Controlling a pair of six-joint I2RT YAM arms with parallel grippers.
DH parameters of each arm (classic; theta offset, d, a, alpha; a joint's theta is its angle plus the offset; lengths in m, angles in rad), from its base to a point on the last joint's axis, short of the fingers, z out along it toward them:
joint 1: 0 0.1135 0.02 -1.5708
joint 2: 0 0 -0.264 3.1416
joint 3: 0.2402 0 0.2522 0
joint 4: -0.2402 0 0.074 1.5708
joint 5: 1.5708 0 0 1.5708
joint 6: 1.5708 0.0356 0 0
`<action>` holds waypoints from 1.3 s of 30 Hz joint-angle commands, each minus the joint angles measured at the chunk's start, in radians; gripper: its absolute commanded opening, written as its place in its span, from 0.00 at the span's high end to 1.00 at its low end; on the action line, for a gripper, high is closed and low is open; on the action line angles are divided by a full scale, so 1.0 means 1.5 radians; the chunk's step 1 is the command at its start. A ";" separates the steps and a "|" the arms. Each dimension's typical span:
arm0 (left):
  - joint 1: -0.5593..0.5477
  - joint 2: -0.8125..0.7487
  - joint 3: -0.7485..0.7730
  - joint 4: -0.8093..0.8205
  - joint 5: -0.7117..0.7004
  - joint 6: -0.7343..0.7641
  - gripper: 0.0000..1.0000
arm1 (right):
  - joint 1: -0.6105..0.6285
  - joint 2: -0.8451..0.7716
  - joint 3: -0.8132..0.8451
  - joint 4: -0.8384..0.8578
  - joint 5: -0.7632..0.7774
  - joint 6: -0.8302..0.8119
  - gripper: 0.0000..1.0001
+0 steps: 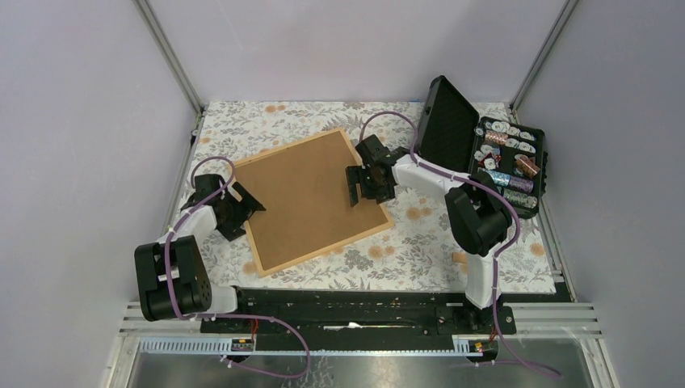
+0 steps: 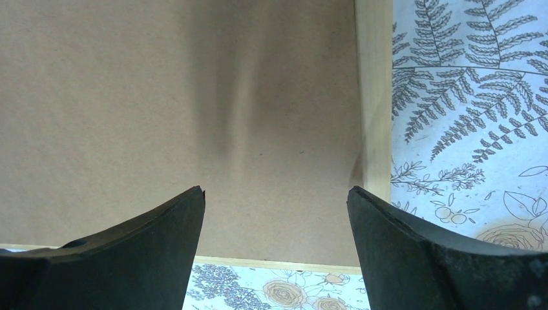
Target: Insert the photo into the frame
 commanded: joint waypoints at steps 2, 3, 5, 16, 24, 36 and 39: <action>-0.006 -0.003 -0.007 0.002 0.013 -0.009 0.01 | -0.006 -0.023 -0.015 -0.006 0.040 -0.014 0.12; -0.006 -0.003 -0.007 0.002 0.013 -0.010 0.01 | -0.006 -0.020 -0.017 -0.004 0.040 -0.014 0.12; -0.006 -0.002 -0.008 0.001 0.013 -0.009 0.01 | -0.005 -0.015 -0.017 -0.003 0.040 -0.014 0.12; -0.006 0.004 -0.017 0.008 0.016 -0.011 0.01 | -0.009 -0.006 -0.025 0.004 0.043 -0.018 0.10; -0.006 0.001 -0.024 0.015 0.023 -0.018 0.01 | -0.013 -0.003 -0.044 0.030 -0.023 -0.009 0.10; -0.005 -0.003 -0.054 0.040 0.051 -0.037 0.01 | -0.020 -0.121 -0.074 0.173 -0.241 0.089 0.15; -0.006 -0.008 -0.057 0.039 0.051 -0.037 0.01 | -0.020 -0.152 -0.095 0.227 -0.296 0.137 0.16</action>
